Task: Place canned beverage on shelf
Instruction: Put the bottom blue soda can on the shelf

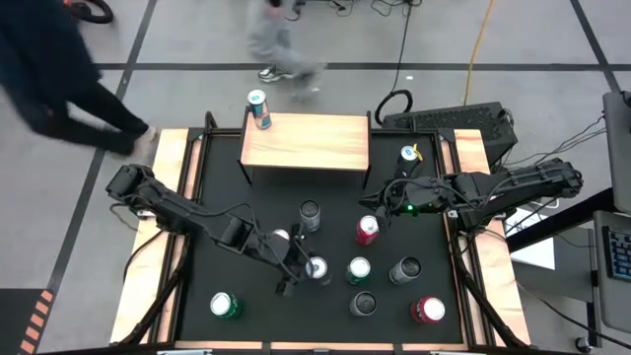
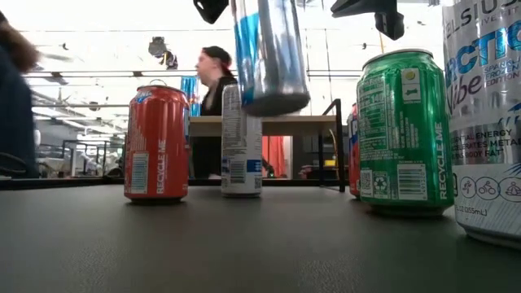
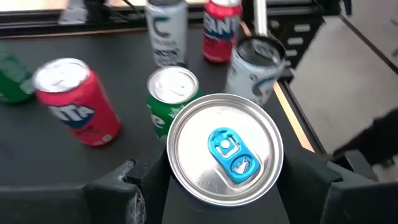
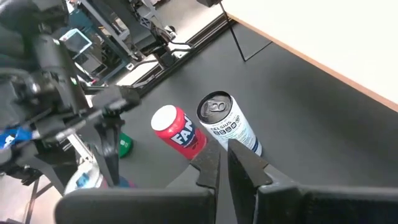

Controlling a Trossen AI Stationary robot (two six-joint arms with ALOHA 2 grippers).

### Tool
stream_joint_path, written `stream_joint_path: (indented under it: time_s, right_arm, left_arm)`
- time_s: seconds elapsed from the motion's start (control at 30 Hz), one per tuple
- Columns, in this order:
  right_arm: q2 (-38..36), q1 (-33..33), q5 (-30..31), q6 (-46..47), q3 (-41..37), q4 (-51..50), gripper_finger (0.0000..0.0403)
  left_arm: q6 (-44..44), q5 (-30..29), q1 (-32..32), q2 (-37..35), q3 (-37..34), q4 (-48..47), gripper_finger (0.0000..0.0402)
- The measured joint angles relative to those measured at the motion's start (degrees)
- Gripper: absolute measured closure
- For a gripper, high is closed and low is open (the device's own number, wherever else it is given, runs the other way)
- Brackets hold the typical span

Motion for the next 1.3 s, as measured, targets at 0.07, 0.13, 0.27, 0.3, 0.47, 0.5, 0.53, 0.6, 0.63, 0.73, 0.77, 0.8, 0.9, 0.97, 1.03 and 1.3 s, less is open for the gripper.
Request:
stream_joint_path:
  time_s: [0.07, 0.13, 0.27, 0.3, 0.47, 0.5, 0.53, 0.6, 0.63, 0.73, 0.77, 0.8, 0.9, 0.97, 1.03, 1.3]
  right_arm:
    - [0.00, 0.00, 0.00, -0.14, 0.00, -0.04, 0.0390]
    - [0.00, 0.00, 0.00, -0.30, 0.02, -0.20, 0.0390]
    - [0.02, 0.00, 0.00, -0.36, 0.02, -0.44, 0.0390]
    - [0.02, 0.00, 0.00, -0.36, 0.02, -0.46, 0.0390]
    - [0.02, 0.00, 0.00, -0.37, 0.02, -0.48, 0.0390]
    - [0.02, 0.00, 0.00, -0.38, 0.02, -0.52, 0.0390]
    - [0.02, 0.00, 0.00, -0.38, 0.02, -0.59, 0.0390]
    - [0.02, 0.00, 0.00, -0.38, 0.02, -0.54, 0.0390]
    - [0.02, 0.00, 0.00, -0.38, 0.02, -0.59, 0.0390]
    - [0.02, 0.00, 0.00, -0.38, 0.02, -0.59, 0.0390]
    - [0.02, 0.00, 0.00, -0.38, 0.02, -0.57, 0.0390]
    - [0.02, 0.00, 0.00, -0.38, 0.02, -0.58, 0.0390]
    - [0.02, 0.00, 0.00, -0.38, 0.02, -0.58, 0.0390]
    - [0.02, 0.00, 0.00, -0.60, 0.02, -0.59, 0.0390]
    - [0.02, 0.00, 0.00, -0.88, 0.02, -0.58, 0.0390]
    - [0.02, 0.00, 0.00, -1.91, 0.02, -0.59, 0.0390]
  left_arm:
    - [-0.95, -1.59, 0.05, -0.91, 0.00, 0.17, 0.0169]
    - [-1.84, -2.77, 0.05, -1.91, 0.00, 0.06, 0.0169]
    - [-3.22, -5.07, 0.05, -3.93, 0.00, 0.07, 0.0169]
    - [-3.24, -5.72, 0.05, -4.33, 0.02, 0.02, 0.0169]
    - [-3.68, -9.19, 0.31, -5.44, 2.61, -3.99, 0.0169]
    - [-3.77, -9.64, 0.44, -5.42, 3.39, -4.75, 0.0169]
    - [-3.99, -10.18, 0.61, -5.42, 4.25, -5.99, 0.0169]
    - [-4.56, -11.70, 0.96, -5.42, 6.05, -9.16, 0.0169]
    - [-4.67, -12.37, 1.21, -5.42, 6.78, -9.84, 0.0169]
    - [-4.91, -14.05, 2.12, -5.42, 8.75, -12.02, 0.0169]
    - [-5.50, -14.78, 2.47, -5.41, 9.72, -13.46, 0.0169]
    - [-6.13, -15.36, 2.84, -5.37, 10.81, -15.03, 0.0169]
    - [-7.21, -17.30, 3.92, -5.35, 13.84, -18.37, 0.0169]
    - [-8.39, -19.24, 4.78, -5.35, 15.72, -20.73, 0.0169]
    - [-9.64, -20.99, 5.75, -5.34, 17.55, -23.34, 0.0169]
    - [-13.69, -25.66, 10.00, -5.31, 24.13, -30.88, 0.0169]
